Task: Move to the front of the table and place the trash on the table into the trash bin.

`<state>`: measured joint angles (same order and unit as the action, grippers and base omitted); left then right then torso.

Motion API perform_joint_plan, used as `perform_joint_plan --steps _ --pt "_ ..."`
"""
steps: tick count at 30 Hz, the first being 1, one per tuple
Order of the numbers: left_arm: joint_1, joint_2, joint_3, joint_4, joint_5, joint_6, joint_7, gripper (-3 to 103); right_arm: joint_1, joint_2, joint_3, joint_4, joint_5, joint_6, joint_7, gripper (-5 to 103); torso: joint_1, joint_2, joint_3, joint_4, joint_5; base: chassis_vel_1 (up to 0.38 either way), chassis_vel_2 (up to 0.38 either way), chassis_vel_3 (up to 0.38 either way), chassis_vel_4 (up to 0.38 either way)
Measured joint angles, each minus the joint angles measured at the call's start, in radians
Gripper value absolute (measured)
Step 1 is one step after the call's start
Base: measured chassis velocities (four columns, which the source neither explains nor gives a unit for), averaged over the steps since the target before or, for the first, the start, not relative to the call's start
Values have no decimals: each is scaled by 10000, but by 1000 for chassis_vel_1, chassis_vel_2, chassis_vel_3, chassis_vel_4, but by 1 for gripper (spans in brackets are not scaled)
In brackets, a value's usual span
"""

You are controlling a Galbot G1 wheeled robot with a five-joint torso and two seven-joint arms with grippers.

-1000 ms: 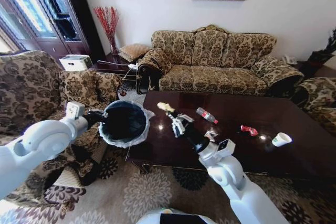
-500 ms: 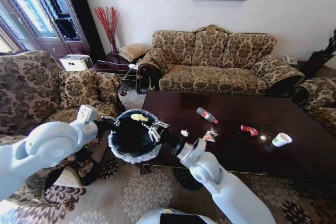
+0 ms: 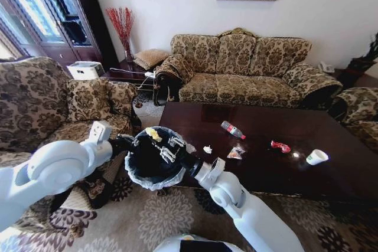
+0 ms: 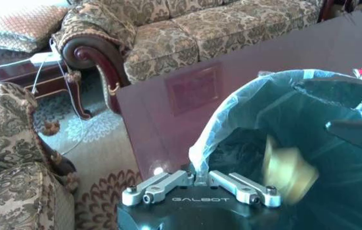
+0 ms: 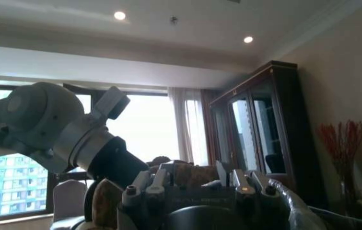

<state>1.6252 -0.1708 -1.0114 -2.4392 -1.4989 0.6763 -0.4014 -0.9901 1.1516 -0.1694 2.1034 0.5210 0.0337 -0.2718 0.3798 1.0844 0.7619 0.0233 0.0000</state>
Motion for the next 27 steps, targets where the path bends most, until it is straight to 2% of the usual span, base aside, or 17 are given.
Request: perform_joint_plan --steps 2,4,6,9,10,12,13,15,17,18,19,21,27 --pt "8 -44 -1 -46 0 3 2 0 -58 38 -1 29 -22 13 -24 51 0 0 0 1 0 0 0 0 0" --pt "11 -64 -2 -64 0 6 2 0 -87 48 -1 46 -31 31 -43 51 0 0 0 0 0 0 0 0 0" --pt "33 -128 -5 -94 0 17 -1 0 -209 75 37 130 -28 163 -76 61 0 0 0 1 0 0 0 0 0" --pt "37 -163 -11 -53 9 23 -9 0 -389 82 284 314 35 232 -142 68 0 0 0 2 1 0 0 0 0" --pt "37 -199 -38 64 19 30 -8 0 -544 77 660 483 130 303 -332 79 0 0 0 -1 0 0 0 0 0" --pt "37 -236 -87 162 35 43 -7 0 -661 64 1004 613 175 369 -429 79 0 0 0 0 0 0 0 0 0" --pt "13 -299 -167 318 58 56 10 0 -860 12 1578 819 280 418 -473 89 0 0 0 2 1 0 0 0 0" --pt "-32 -350 -217 457 80 57 16 0 -1035 -48 2000 976 379 428 -453 89 0 0 0 2 -2 0 0 0 0" --pt "-146 -499 -317 906 234 0 94 0 -1577 -226 3190 1190 614 385 -182 98 0 0 0 -2 3 0 0 0 0" --pt "-176 -584 -347 1080 282 -32 130 0 -1842 -284 3693 1176 652 354 -37 100 0 0 0 0 1 0 0 0 0" --pt "-176 -584 -347 1080 282 -32 130 0 -1842 -284 3693 1176 652 354 -37 100 0 0 0 0 1 0 0 0 0" --pt "-178 -852 -405 1342 505 -64 285 0 -2561 -403 4584 688 497 413 510 100 0 0 0 -2 1 0 0 0 0" --pt "-60 -1246 -312 1350 880 -134 451 0 -3305 -285 4995 -768 -372 940 723 100 0 0 0 1 0 0 0 0 0"
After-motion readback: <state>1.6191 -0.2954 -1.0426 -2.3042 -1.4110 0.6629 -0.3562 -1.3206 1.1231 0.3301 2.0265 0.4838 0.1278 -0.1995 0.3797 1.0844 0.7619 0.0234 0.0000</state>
